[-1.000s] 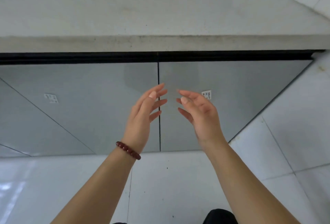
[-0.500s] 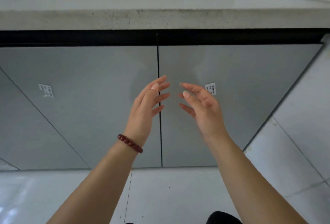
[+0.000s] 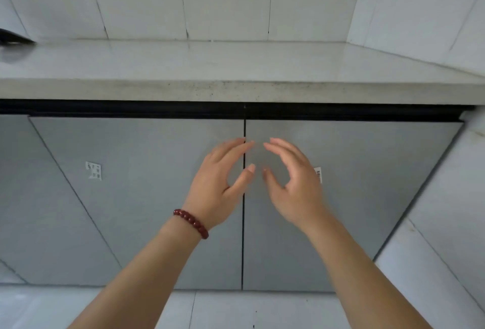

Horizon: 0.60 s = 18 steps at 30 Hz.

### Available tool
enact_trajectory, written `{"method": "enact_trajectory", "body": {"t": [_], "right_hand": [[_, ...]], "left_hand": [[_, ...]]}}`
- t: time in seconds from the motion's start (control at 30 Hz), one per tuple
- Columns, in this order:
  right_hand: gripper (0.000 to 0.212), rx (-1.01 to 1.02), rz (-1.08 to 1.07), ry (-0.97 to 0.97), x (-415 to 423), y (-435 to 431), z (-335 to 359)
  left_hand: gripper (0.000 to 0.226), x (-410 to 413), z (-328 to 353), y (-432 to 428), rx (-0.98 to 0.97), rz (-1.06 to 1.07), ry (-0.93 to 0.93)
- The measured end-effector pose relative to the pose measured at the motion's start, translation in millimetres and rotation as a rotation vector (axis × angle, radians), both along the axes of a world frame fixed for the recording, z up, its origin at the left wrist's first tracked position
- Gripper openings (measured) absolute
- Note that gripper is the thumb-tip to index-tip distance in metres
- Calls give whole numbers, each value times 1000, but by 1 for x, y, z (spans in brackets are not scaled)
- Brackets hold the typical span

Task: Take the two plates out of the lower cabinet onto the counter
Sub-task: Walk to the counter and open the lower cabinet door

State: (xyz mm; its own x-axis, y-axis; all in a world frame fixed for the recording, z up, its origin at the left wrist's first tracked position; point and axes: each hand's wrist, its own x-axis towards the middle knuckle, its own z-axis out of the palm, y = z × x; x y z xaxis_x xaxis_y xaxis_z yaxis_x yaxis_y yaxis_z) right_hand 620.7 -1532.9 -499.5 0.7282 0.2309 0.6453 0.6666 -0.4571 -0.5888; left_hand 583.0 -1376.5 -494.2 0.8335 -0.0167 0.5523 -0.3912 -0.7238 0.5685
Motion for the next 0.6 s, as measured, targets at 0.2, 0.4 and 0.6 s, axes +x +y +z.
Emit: {"method": "enact_trajectory", "body": {"t": [0.2,0.4,0.6], "right_hand": [[40,-58,-18,-23,0,6,0],[43,-128,-63,-68,8,3,9],[44,-169,-116,-72,14,1,9]], "left_hand": [[48,5,-1,5,64,-18,9],[43,5,-8,-6,-178,-77,46],[35,1,-4,-17,-457,-118,126]]}}
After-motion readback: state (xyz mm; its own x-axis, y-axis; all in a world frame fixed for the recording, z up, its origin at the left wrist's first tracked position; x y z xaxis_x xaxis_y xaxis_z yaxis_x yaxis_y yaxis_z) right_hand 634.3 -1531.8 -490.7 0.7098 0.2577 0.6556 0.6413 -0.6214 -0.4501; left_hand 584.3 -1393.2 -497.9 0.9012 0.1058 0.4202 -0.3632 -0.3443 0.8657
